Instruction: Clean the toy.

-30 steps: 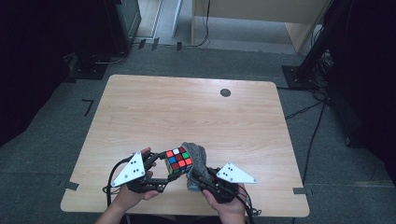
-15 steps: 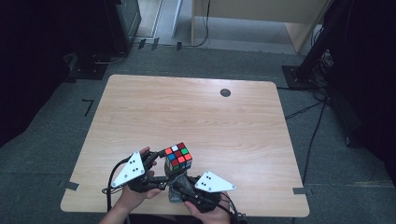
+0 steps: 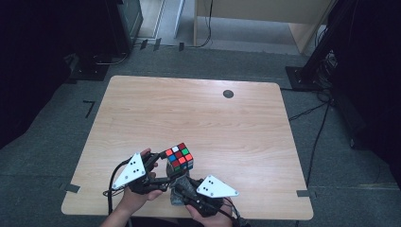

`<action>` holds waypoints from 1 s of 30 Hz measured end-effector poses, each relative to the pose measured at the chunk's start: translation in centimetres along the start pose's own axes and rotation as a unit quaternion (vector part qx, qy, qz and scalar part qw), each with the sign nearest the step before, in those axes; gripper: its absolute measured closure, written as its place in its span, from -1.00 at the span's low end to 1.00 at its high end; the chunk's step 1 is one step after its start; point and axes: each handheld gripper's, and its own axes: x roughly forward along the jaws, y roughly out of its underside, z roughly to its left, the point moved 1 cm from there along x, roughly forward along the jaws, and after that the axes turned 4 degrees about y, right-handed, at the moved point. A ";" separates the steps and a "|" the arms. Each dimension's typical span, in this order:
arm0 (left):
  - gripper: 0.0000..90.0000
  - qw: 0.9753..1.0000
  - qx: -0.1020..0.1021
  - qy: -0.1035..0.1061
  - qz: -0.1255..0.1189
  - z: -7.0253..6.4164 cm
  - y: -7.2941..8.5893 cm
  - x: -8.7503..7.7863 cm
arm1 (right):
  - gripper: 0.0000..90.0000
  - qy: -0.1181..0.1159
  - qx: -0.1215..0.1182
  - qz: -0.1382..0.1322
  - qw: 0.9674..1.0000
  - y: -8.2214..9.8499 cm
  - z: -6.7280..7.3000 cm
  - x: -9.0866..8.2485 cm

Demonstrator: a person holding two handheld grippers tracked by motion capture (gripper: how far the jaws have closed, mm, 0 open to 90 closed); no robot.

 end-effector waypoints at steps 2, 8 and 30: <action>-0.24 1.000 -0.002 -0.003 -0.004 0.1 -0.1 -0.2 | 0.56 0.008 -0.004 0.000 1.000 -0.1 -0.3 -0.2; -0.24 1.000 -0.005 0.000 -0.006 0.1 -0.1 -0.1 | 0.57 0.058 0.057 -0.029 0.996 -0.4 -2.9 -1.6; -0.24 1.000 0.000 0.003 0.006 0.3 0.0 -0.2 | 0.55 -0.002 -0.011 0.008 1.000 0.0 -0.9 -0.3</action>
